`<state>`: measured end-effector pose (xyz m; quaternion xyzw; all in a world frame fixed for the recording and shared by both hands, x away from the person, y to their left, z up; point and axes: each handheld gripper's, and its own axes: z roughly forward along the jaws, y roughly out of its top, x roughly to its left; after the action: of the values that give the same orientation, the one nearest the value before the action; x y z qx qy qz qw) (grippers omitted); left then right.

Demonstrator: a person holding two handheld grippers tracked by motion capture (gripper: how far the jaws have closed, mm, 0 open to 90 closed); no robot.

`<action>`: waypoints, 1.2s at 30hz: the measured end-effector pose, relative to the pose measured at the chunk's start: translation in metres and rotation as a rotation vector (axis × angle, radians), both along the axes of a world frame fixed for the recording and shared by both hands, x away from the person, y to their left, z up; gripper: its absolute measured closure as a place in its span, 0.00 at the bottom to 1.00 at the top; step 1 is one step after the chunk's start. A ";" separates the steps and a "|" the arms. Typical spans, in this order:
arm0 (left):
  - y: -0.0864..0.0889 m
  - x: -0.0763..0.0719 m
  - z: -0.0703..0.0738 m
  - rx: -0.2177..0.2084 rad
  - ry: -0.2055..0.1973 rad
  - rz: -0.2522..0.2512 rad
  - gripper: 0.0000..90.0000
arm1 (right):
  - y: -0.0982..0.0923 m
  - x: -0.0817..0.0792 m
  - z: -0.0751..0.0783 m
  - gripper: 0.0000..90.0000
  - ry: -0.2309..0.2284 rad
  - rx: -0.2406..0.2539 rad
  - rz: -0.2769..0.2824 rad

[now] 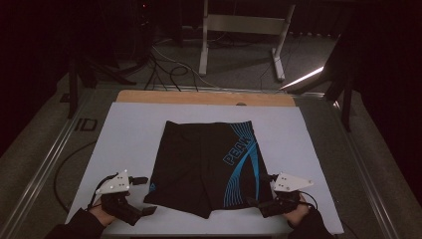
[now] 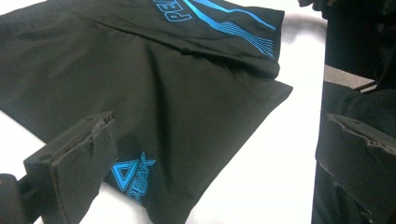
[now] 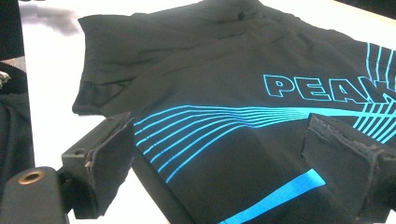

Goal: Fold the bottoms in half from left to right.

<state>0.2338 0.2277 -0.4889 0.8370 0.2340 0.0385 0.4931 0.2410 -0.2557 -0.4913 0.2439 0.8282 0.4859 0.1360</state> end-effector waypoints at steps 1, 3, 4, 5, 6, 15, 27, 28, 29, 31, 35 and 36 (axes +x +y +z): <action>0.000 0.000 0.000 0.000 0.000 0.000 0.00 | 0.000 0.000 0.000 0.11 0.003 0.003 0.005; -0.003 0.000 0.000 0.016 0.004 -0.002 0.00 | 0.001 0.000 -0.001 0.11 0.019 -0.001 0.017; -0.003 0.000 0.001 0.014 0.002 -0.004 0.00 | 0.000 0.000 -0.002 0.11 0.021 -0.003 0.019; -0.003 0.000 0.001 0.014 0.002 -0.004 0.00 | 0.000 -0.001 -0.002 0.11 0.022 -0.006 0.019; -0.003 0.000 0.001 0.013 -0.001 -0.006 0.00 | 0.000 -0.001 -0.002 0.11 0.022 -0.006 0.019; -0.004 0.000 0.001 0.009 -0.009 -0.031 0.00 | 0.002 -0.001 -0.002 0.11 0.043 -0.027 0.032; -0.008 -0.002 0.005 0.003 -0.017 -0.051 0.00 | 0.006 -0.002 0.012 0.11 0.040 -0.011 0.023; -0.008 -0.002 0.005 0.004 -0.021 -0.056 0.00 | 0.006 -0.002 0.014 0.11 0.038 -0.018 0.021; -0.009 -0.002 0.006 0.005 -0.021 -0.058 0.00 | 0.006 -0.003 0.016 0.11 0.029 -0.017 0.019; -0.009 -0.002 0.007 -0.007 -0.019 -0.063 0.00 | 0.006 -0.003 0.019 0.11 0.026 -0.017 0.014; -0.009 -0.002 0.010 -0.019 -0.025 -0.064 0.00 | 0.005 -0.003 0.024 0.11 0.019 -0.012 0.006; -0.009 -0.001 0.011 -0.021 -0.027 -0.065 0.00 | 0.006 -0.003 0.026 0.11 0.013 -0.018 0.004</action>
<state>0.2324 0.2185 -0.4783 0.8383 0.2003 0.0311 0.5062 0.2378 -0.2500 -0.4654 0.2440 0.8339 0.4772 0.1316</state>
